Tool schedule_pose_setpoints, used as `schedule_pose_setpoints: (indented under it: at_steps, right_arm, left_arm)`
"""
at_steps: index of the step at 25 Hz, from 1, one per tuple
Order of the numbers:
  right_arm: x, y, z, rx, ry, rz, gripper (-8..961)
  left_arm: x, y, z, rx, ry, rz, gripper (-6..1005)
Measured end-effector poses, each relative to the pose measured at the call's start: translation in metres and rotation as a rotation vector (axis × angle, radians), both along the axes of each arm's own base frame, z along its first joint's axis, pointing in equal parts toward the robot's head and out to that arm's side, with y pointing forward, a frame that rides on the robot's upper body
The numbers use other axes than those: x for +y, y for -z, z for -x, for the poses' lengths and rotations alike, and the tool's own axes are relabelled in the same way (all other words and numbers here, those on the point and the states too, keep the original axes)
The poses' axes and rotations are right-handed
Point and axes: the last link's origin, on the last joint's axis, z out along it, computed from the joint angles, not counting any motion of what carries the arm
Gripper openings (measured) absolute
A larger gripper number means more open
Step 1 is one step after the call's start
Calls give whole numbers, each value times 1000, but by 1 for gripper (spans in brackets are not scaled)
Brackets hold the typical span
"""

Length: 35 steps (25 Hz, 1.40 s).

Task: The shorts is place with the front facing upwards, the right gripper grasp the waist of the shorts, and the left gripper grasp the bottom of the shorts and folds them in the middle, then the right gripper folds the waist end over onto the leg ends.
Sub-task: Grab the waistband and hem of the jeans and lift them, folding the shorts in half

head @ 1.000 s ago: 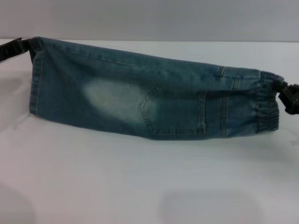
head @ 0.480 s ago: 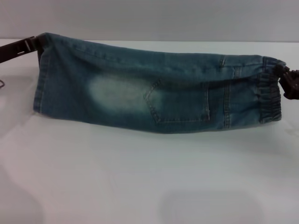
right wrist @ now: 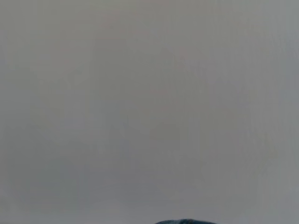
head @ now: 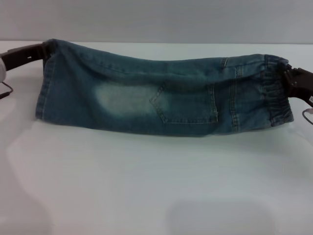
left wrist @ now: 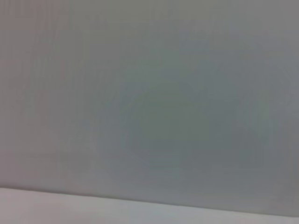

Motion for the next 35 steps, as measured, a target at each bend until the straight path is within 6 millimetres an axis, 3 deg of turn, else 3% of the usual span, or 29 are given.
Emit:
schedule_pose_setpoints:
  at_steps: [35]
  right_arm:
    - [-3, 15, -9, 1, 91, -14, 0]
  left_arm:
    - [16, 18, -13, 79, 64, -66, 138]
